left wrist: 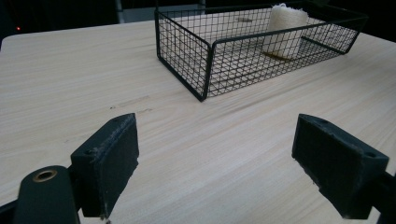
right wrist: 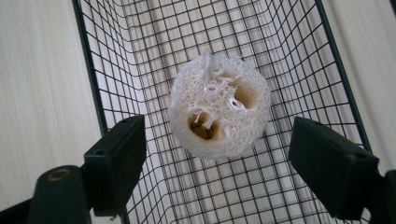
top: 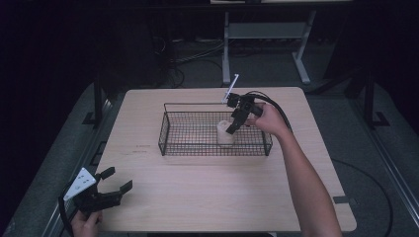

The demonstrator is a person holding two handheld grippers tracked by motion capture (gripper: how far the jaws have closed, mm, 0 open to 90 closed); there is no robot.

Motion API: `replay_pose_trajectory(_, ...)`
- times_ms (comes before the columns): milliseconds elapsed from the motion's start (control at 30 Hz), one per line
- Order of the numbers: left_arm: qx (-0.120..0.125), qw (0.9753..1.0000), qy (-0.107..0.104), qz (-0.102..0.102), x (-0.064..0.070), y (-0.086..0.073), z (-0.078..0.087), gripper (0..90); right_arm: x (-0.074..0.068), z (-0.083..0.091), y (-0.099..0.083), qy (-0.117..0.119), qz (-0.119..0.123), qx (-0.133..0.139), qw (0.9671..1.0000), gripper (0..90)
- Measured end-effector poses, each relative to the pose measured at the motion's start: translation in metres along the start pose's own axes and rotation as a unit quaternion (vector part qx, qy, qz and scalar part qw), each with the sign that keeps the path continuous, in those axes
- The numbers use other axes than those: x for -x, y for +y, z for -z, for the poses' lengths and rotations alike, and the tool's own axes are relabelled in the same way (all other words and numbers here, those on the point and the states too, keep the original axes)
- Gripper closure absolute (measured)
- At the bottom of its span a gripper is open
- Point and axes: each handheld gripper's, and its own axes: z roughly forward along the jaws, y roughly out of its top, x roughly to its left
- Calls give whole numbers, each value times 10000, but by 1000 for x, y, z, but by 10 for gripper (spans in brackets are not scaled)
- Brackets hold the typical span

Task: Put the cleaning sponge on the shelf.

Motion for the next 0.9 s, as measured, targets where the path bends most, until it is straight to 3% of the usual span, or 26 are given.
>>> replay_pose_trajectory(900,10,10000,1,-8,0,0,0,139,-22,35,-7,-142,181,144,9996,170)
